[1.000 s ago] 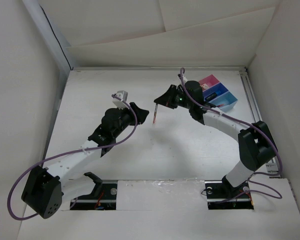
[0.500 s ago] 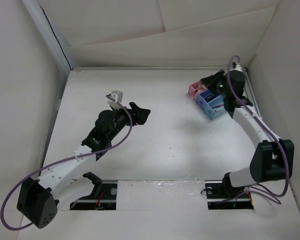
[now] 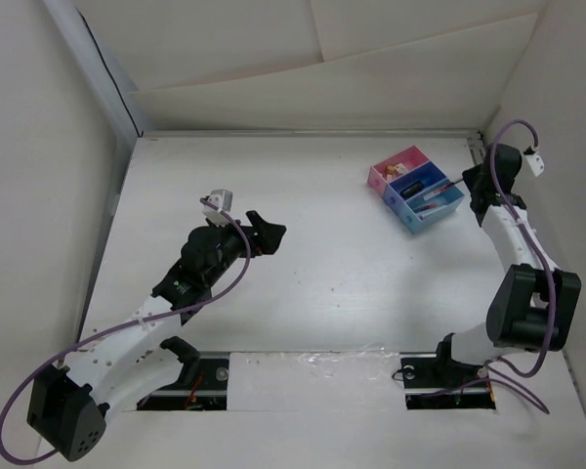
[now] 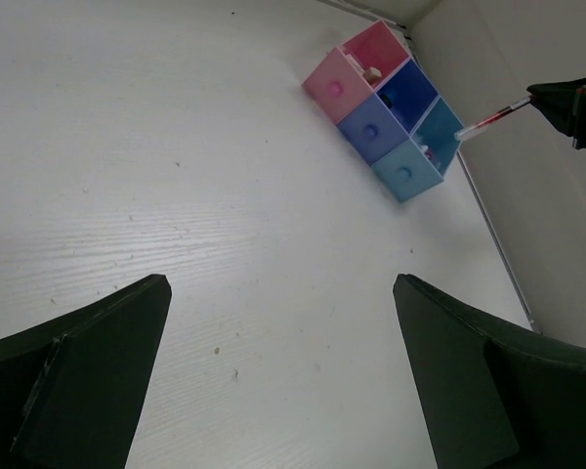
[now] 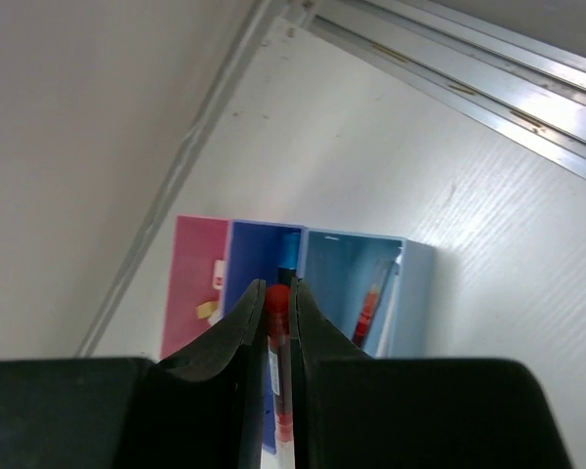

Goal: Sort the stationery into containers
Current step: Place the stationery into the container

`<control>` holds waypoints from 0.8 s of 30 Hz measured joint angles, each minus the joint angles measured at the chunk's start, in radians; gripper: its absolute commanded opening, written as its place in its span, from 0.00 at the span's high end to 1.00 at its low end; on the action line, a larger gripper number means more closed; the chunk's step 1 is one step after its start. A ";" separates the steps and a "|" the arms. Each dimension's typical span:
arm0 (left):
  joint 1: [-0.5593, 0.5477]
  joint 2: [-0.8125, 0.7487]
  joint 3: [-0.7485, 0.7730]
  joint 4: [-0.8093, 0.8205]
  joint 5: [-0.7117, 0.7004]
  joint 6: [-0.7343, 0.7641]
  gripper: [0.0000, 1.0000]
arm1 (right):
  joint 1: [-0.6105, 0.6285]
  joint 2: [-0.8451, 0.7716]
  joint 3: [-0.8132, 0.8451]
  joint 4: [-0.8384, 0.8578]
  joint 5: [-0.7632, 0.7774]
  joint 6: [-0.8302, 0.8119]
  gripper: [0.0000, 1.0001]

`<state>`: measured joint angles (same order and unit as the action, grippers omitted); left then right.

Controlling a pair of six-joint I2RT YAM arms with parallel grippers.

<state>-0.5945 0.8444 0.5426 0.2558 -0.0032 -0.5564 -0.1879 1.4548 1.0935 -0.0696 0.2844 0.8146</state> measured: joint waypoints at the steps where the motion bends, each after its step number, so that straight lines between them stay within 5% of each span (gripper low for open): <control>1: 0.000 0.000 -0.003 0.001 -0.002 -0.001 0.02 | 0.000 0.011 0.000 -0.007 0.009 0.001 1.00; 14: 0.000 -0.019 -0.054 0.018 -0.005 -0.013 0.01 | 0.067 0.106 0.019 -0.026 0.131 0.002 1.00; 17: 0.000 -0.035 -0.066 0.019 -0.005 -0.017 0.01 | 0.089 0.136 0.024 -0.032 0.142 0.005 0.93; 24: 0.000 -0.059 -0.066 0.017 -0.006 -0.023 0.01 | 0.118 0.182 0.053 -0.057 0.147 0.019 0.32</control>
<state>-0.5945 0.7856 0.4770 0.2726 -0.0093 -0.5789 -0.0696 1.6367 1.1465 -0.1268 0.4313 0.8333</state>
